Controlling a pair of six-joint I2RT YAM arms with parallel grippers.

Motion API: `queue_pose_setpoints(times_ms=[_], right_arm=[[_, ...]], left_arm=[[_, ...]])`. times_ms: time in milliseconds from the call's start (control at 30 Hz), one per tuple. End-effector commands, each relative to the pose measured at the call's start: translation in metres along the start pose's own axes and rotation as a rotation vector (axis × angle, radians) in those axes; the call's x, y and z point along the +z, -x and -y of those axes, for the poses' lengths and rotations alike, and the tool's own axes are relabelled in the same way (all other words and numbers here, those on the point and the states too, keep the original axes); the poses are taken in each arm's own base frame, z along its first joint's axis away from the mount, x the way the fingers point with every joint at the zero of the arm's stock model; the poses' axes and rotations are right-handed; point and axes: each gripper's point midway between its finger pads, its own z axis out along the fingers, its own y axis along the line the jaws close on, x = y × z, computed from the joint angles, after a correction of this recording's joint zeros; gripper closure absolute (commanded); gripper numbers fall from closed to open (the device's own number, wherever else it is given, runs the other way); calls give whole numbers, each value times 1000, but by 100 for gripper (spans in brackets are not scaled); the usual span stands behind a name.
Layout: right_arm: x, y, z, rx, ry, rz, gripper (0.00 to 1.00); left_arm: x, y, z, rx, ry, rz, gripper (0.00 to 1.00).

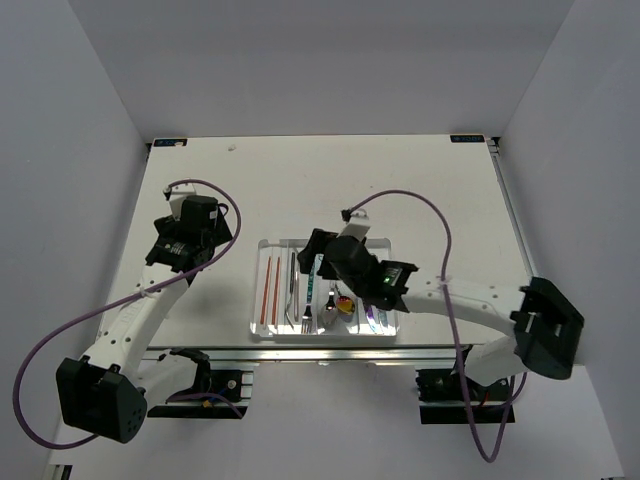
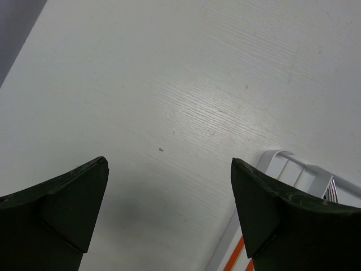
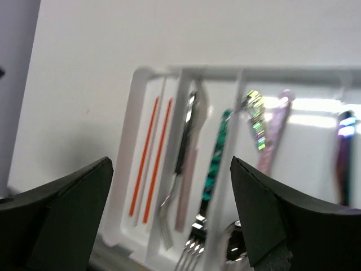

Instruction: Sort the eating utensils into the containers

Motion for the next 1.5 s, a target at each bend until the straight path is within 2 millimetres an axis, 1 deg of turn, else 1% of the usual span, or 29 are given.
queue_pose_setpoints(times_ms=[0, 33, 67, 100, 167, 200, 233, 267, 300, 333, 367, 400, 433, 467, 500, 533, 567, 600, 667, 800, 900, 1067, 1467], right_arm=[[-13, 55, 61, -226, -195, 100, 11], [-16, 69, 89, -245, -243, 90, 11], [-22, 73, 87, -240, -237, 99, 11], [-28, 86, 113, -254, -251, 91, 11], [-40, 98, 143, -268, -303, 94, 11], [-55, 115, 162, -299, -353, 132, 11], [-65, 119, 175, -317, -400, 141, 11], [-76, 127, 187, -324, -456, 167, 11], [-91, 139, 196, -310, -484, 204, 11], [-101, 138, 205, -322, -512, 191, 11], [-110, 142, 213, -312, -547, 204, 11], [-125, 149, 218, -291, -565, 241, 10], [-133, 151, 221, -274, -581, 258, 11], [-144, 149, 231, -258, -636, 261, 11], [-154, 150, 230, -241, -635, 282, 11], [-161, 153, 228, -234, -634, 290, 11], [-168, 148, 233, -219, -658, 272, 11], [-176, 149, 231, -206, -653, 285, 11], [-181, 148, 228, -212, -631, 280, 11], [-192, 144, 230, -208, -625, 289, 11], [-195, 142, 232, -210, -622, 294, 11], [-198, 143, 231, -208, -614, 304, 11], [-197, 142, 227, -208, -584, 314, 11]], left_arm=[[-11, 19, -14, -61, 52, 73, 2], [-15, 25, -21, -72, 85, 94, 2], [-16, 27, -25, -77, 105, 102, 2], [-19, 31, -29, -92, 121, 117, 2], [-23, 36, -38, -104, 158, 141, 2], [-24, 38, -41, -117, 166, 146, 2], [-24, 39, -45, -126, 175, 141, 2], [-25, 41, -46, -138, 174, 141, 2], [-24, 41, -52, -151, 187, 136, 2], [-25, 43, -54, -164, 185, 141, 2], [-26, 41, -57, -168, 188, 141, 2], [-28, 40, -61, -177, 195, 149, 2], [-34, 43, -66, -195, 194, 174, 2], [-38, 42, -70, -204, 199, 187, 2], [-38, 37, -76, -202, 219, 191, 2], [-45, 39, -80, -215, 212, 212, 2], [-47, 37, -82, -211, 212, 217, 2], [-48, 33, -85, -197, 217, 216, 2], [-55, 35, -89, -215, 209, 237, 2], [-58, 39, -85, -240, 165, 271, 2], [-52, 35, -79, -224, 144, 249, 2], [-46, 30, -75, -199, 145, 217, 2], [-52, 34, -77, -221, 128, 247, 2]])
